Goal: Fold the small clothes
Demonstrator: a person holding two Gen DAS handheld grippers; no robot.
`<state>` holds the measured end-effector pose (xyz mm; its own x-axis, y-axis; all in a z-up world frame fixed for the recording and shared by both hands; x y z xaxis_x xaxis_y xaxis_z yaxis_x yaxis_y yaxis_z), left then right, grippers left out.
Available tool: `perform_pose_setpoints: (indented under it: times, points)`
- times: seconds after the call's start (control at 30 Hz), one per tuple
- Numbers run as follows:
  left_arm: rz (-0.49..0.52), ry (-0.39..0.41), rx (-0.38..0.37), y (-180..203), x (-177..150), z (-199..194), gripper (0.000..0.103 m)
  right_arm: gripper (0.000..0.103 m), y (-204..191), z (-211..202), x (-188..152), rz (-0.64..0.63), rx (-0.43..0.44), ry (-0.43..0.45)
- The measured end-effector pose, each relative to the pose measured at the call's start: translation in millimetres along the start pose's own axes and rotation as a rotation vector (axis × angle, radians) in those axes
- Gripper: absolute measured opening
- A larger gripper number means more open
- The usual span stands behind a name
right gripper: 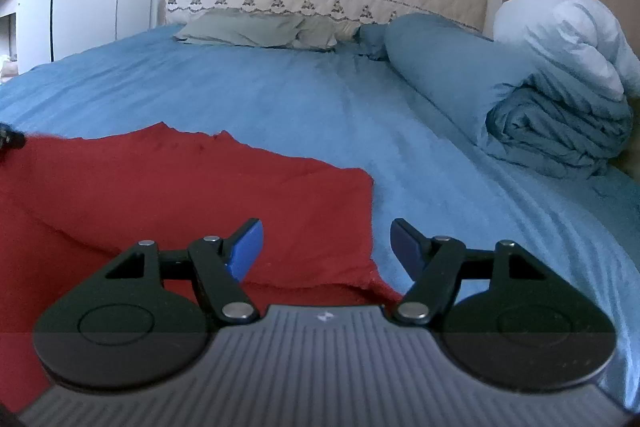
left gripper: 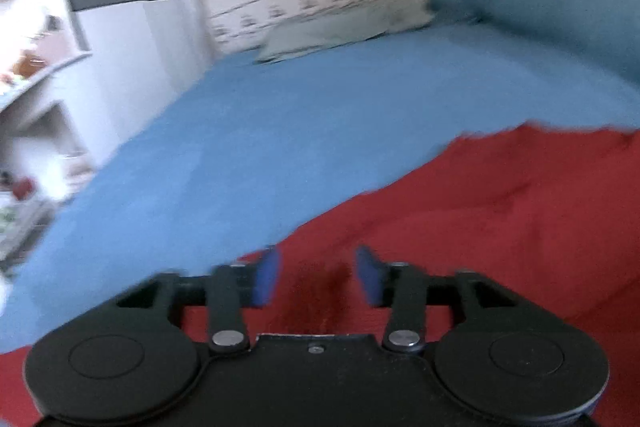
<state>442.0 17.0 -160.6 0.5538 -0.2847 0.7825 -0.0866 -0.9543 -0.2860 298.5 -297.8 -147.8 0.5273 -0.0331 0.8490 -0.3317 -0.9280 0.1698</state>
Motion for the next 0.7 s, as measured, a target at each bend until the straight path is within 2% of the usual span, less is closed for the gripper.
perform_pose_setpoints:
  times: [0.03, 0.1, 0.2, 0.3, 0.37, 0.43, 0.5, 0.57, 0.63, 0.7]
  points:
    - [0.0, -0.001, 0.018, -3.6, -4.4, -1.3, 0.061, 0.086, -0.6, -0.1, -0.1, -0.001, 0.003, -0.001]
    - [-0.013, -0.009, -0.011, -7.3, -10.6, -1.7, 0.061, 0.086, -1.7, -0.4, -0.3, -0.007, 0.006, 0.001]
    - [-0.041, -0.011, -0.146, -12.1, -10.2, -6.7, 0.062, 0.086, -3.5, 2.7, -1.1, -0.018, 0.011, -0.002]
    - [-0.072, 0.008, -0.234, -10.5, -6.4, -8.7, 0.062, 0.086, -6.9, 9.5, -1.8, -0.028, 0.025, -0.01]
    - [-0.084, 0.028, -0.29, -8.2, -3.4, -9.1, 0.062, 0.086, -11.4, 15.4, -3.2, -0.036, 0.069, -0.007]
    - [-0.082, -0.008, -0.332, -1.8, -2.1, -1.9, 0.064, 0.086, -14.4, 24.2, -5.7, -0.04, 0.13, -0.022]
    - [-0.088, -0.07, -0.337, 3.6, -2.1, 13.6, 0.064, 0.086, -13.6, 39.8, -9.9, -0.02, 0.176, -0.072]
    - [-0.096, -0.133, -0.317, 5.3, -7.8, 28.0, 0.064, 0.087, -9.0, 55.6, -17.1, 0.003, 0.174, -0.129]
    - [-0.102, -0.123, -0.321, 5.8, -12.0, 28.0, 0.065, 0.093, 5.2, 66.7, -27.3, 0.066, 0.148, -0.167]
    - [-0.106, -0.131, -0.317, 4.5, -8.9, 26.6, 0.064, 0.092, 20.8, 68.0, -32.1, 0.148, 0.167, -0.167]
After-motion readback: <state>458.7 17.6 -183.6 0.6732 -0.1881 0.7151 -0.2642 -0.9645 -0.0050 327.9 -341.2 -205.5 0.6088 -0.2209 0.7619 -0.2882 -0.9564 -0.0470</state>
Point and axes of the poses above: each gripper's, at about its wrist camera, not at the fingertips, and z roughly the way its jaws point, y to its right, x to its top, the point moved 1 cm from there along z, roughly the way its jaws point, and after that the axes turned 1 degree about -z, right-handed, at the moved point
